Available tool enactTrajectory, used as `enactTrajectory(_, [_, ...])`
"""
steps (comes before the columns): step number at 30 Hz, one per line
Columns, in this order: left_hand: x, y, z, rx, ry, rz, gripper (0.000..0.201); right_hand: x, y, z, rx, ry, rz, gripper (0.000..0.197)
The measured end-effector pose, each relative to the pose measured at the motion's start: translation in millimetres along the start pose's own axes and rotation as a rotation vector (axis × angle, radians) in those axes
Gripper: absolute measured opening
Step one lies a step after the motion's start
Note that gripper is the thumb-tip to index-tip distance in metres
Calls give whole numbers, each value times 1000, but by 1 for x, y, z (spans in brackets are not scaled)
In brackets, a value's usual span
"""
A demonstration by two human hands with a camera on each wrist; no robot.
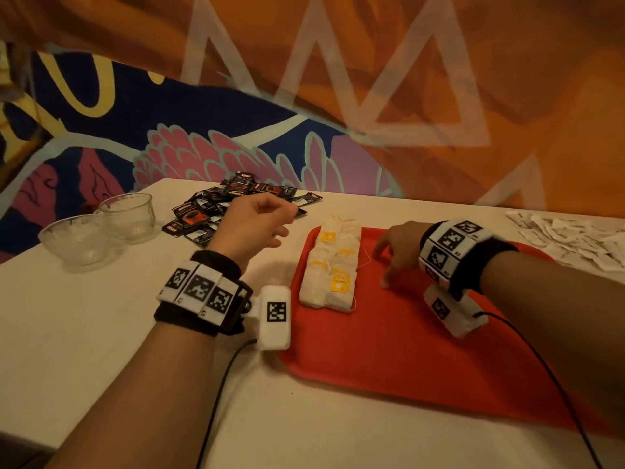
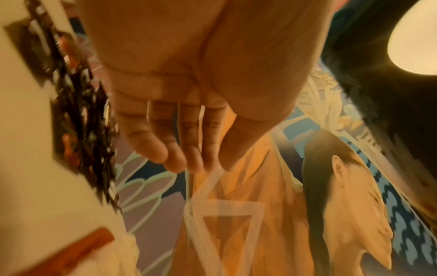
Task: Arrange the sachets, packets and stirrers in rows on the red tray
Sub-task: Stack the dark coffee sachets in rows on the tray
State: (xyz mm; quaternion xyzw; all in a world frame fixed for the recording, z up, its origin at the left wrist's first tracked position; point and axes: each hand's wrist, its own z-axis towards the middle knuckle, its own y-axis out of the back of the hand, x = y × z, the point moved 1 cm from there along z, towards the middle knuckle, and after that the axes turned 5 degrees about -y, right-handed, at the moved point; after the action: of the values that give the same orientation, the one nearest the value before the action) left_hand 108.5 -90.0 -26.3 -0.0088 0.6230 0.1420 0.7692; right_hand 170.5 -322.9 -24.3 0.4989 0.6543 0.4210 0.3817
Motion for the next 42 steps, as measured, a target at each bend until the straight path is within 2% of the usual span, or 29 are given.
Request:
enactTrajectory(3, [-11,13,10,-25,-33,210,7,-2,1,6,-18,25,-20,77])
enactTrajectory(6, [-21,31,32,11,36,460,13,-5,2,8,-8,42,-21,71])
enactTrajectory(10, [-14,44,74,114,100,955,28,-3,7,3,-135,124,127,56])
enactTrajectory(11, [-6,44,83,160,112,1103,34,-1,7,1,-156,156,179,52])
enactTrajectory(13, [18,45,101,276,152,1312,61,3,7,-2,-165,214,245,46])
enactTrajectory(16, [48,42,125,427,204,1476,100,7,5,-3,-160,250,299,38])
enactTrajectory(19, [50,30,143,533,215,1516,111,8,4,-1,-140,258,324,35])
enactTrajectory(22, [49,19,158,632,240,1522,107,6,3,0,-120,267,334,35])
enactTrajectory(24, [51,13,164,671,239,1465,97,5,2,-1,-110,276,338,35])
enactTrajectory(28, [46,2,162,662,139,1382,69,1,0,-3,-108,291,323,35])
enactTrajectory(32, [38,2,147,636,-27,1455,37,3,-1,-9,-124,291,333,33])
enactTrajectory(34, [39,1,139,626,-64,1469,27,6,0,-12,-124,291,348,32])
enactTrajectory(39, [36,0,122,621,-125,1529,22,9,0,-24,-127,286,361,32])
enactTrajectory(42, [32,-1,116,597,-124,1600,53,8,2,-30,-130,284,360,33])
